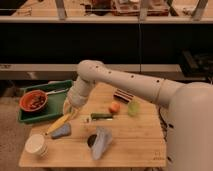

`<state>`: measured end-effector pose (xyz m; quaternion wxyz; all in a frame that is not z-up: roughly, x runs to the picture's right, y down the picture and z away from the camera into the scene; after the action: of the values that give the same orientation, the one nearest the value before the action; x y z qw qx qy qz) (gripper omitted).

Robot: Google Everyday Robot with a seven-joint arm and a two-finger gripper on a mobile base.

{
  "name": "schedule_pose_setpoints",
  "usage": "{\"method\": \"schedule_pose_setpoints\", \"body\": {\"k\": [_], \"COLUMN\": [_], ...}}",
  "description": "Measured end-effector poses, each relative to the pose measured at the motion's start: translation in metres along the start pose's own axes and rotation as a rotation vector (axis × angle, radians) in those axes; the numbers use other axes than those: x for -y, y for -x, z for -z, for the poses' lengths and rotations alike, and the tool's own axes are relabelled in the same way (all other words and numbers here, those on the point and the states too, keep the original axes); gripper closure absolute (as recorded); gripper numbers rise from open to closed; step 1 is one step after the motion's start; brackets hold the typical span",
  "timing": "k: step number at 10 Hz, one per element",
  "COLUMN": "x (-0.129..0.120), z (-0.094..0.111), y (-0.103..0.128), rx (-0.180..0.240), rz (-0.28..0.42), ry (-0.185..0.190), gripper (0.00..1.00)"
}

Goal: Place banana in table surface

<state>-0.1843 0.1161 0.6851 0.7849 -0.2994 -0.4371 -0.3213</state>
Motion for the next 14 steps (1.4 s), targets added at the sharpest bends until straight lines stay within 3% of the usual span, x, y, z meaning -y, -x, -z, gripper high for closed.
{"method": "schedule_pose_setpoints", "body": {"k": [4, 7, 9, 14], "x": [-0.025, -0.055, -0.068, -0.076], "z": [-0.052, -0.095, -0.118, -0.125], "y": [-0.024, -0.048, -0.056, -0.056], "rx": [-0.088, -0.12, -0.142, -0.15], "rz": [0.024, 0.019, 0.034, 0.078], "ry": [0.081, 0.136, 0.167, 0.168], "gripper": [0.99, 0.95, 0.73, 0.25]}}
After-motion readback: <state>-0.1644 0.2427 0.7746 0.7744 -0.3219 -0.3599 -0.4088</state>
